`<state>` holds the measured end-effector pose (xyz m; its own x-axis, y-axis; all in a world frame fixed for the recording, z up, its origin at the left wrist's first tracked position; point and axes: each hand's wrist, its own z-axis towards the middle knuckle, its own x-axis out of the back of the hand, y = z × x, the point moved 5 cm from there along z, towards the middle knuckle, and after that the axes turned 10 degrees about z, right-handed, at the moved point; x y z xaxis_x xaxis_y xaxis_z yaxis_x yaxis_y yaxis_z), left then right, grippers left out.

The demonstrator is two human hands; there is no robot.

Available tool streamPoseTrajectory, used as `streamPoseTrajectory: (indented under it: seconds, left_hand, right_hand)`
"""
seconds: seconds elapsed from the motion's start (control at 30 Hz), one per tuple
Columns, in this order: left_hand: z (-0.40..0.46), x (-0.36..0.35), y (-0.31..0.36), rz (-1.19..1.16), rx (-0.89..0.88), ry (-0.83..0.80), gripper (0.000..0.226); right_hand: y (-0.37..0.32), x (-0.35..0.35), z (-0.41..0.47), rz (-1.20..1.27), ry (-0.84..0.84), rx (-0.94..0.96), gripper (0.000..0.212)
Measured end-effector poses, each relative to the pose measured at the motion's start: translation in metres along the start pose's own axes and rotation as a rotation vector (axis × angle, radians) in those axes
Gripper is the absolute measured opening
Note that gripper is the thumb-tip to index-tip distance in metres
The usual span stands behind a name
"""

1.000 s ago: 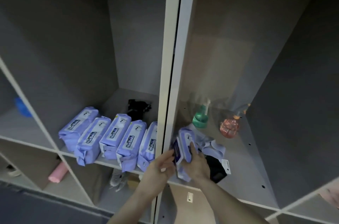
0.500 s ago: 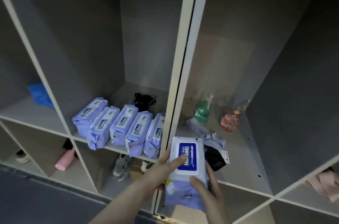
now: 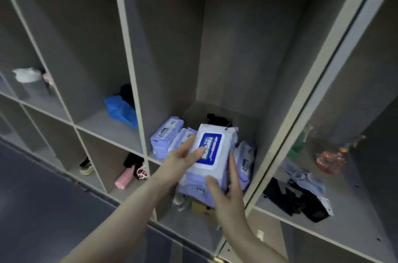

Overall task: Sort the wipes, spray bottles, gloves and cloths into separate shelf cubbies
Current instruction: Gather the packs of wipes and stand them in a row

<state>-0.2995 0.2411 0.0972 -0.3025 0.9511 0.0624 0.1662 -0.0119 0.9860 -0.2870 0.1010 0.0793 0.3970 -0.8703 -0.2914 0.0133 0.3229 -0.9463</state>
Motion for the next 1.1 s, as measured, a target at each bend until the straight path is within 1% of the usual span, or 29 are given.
streamPoseTrajectory:
  seconds: [0.07, 0.1, 0.17, 0.23, 0.3, 0.4, 0.47, 0.53, 0.6, 0.63, 0.67, 0.77, 0.83, 0.93, 1.03, 1.1]
  left_hand:
    - [0.021, 0.032, 0.012, 0.143, -0.015, 0.05, 0.044]
    - [0.031, 0.046, 0.019, 0.205, -0.02, 0.056, 0.041]
    - [0.052, 0.07, 0.034, 0.283, -0.005, 0.007, 0.033]
    - [0.072, 0.091, 0.049, 0.298, 0.042, -0.021, 0.039]
    - [0.098, 0.113, 0.056, 0.288, 0.066, -0.003, 0.041]
    - [0.135, 0.132, 0.053, 0.306, 0.093, -0.029, 0.055]
    - [0.153, 0.141, 0.047, 0.388, 0.104, -0.013, 0.059]
    - [0.166, 0.148, 0.037, 0.5, 0.095, -0.011, 0.06]
    - [0.174, 0.153, 0.025, 0.568, 0.113, -0.027, 0.062]
    - [0.178, 0.155, 0.018, 0.584, 0.126, -0.046, 0.064]
    - [0.181, 0.156, 0.013, 0.593, 0.142, -0.065, 0.064]
    - [0.183, 0.158, 0.009, 0.592, 0.161, -0.065, 0.059]
    - [0.186, 0.159, 0.01, 0.607, 0.148, -0.057, 0.059]
    - [0.188, 0.157, 0.011, 0.662, 0.137, -0.091, 0.058]
    - [0.191, 0.155, 0.005, 0.679, 0.159, -0.087, 0.068]
    - [0.192, 0.155, 0.002, 0.717, 0.156, -0.078, 0.067]
  right_hand:
    - [0.006, -0.028, 0.034, -0.097, -0.025, -0.033, 0.065]
    - [0.009, -0.045, 0.053, -0.141, -0.043, -0.05, 0.066]
    - [0.021, -0.068, 0.091, -0.209, -0.034, -0.086, 0.067]
    - [0.037, -0.086, 0.126, -0.289, -0.031, -0.113, 0.065]
    - [0.051, -0.105, 0.159, -0.412, 0.002, -0.125, 0.064]
    - [0.079, -0.124, 0.204, -0.536, 0.051, -0.151, 0.058]
    - [0.097, -0.134, 0.222, -0.594, 0.012, -0.195, 0.053]
    - [0.114, -0.147, 0.23, -0.602, -0.118, -0.271, 0.052]
    - [0.127, -0.157, 0.232, -0.68, -0.263, -0.267, 0.038]
    - [0.13, -0.16, 0.232, -0.74, -0.296, -0.251, 0.034]
    - [0.134, -0.159, 0.234, -0.778, -0.31, -0.247, 0.036]
    - [0.138, -0.154, 0.233, -0.81, -0.351, -0.329, 0.059]
    - [0.14, -0.152, 0.233, -0.827, -0.379, -0.352, 0.065]
    - [0.145, -0.149, 0.24, -0.84, -0.348, -0.348, 0.062]
    - [0.149, -0.148, 0.243, -0.846, -0.297, -0.351, 0.056]
    - [0.148, -0.15, 0.243, -0.858, -0.299, -0.342, 0.054]
